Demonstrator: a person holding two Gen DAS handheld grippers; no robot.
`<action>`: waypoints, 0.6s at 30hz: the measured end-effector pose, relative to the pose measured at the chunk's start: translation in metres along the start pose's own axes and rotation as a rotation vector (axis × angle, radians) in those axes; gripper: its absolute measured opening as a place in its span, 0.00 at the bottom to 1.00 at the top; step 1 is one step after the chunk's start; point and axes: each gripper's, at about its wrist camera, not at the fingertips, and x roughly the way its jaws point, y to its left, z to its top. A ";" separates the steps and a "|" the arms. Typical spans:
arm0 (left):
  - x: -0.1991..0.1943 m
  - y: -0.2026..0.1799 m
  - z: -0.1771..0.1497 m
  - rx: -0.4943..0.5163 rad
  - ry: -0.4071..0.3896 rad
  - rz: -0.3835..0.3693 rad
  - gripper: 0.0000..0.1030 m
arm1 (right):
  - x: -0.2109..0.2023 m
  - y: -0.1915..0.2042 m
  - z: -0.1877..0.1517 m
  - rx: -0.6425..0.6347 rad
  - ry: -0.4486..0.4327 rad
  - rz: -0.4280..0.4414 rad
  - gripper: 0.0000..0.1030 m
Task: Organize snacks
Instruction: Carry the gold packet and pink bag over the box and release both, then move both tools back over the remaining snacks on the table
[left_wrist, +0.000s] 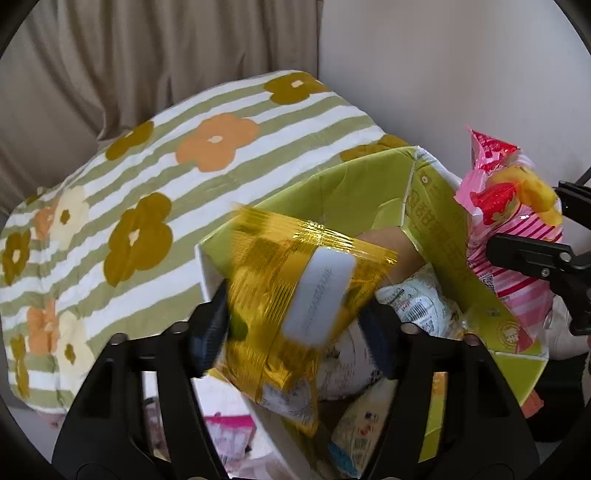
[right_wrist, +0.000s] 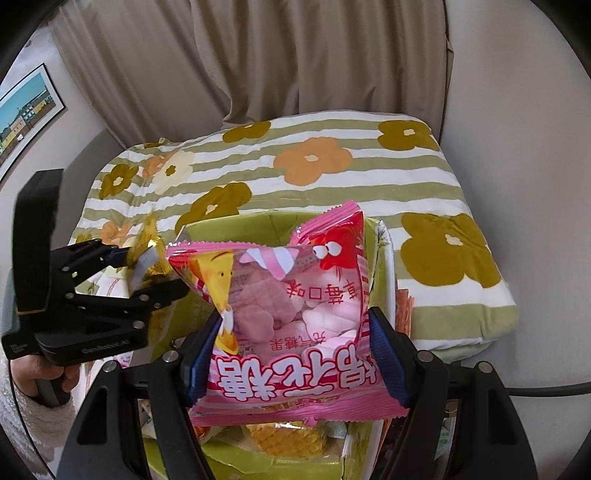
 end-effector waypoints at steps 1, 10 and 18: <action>0.003 -0.001 0.001 0.002 0.004 0.012 0.96 | 0.001 0.000 0.001 0.002 0.003 -0.001 0.68; -0.004 0.007 -0.017 -0.075 0.002 -0.020 1.00 | 0.005 0.000 -0.006 0.032 0.014 -0.003 0.68; -0.014 0.018 -0.031 -0.115 0.018 -0.010 1.00 | 0.020 -0.004 0.003 0.045 0.045 -0.004 0.68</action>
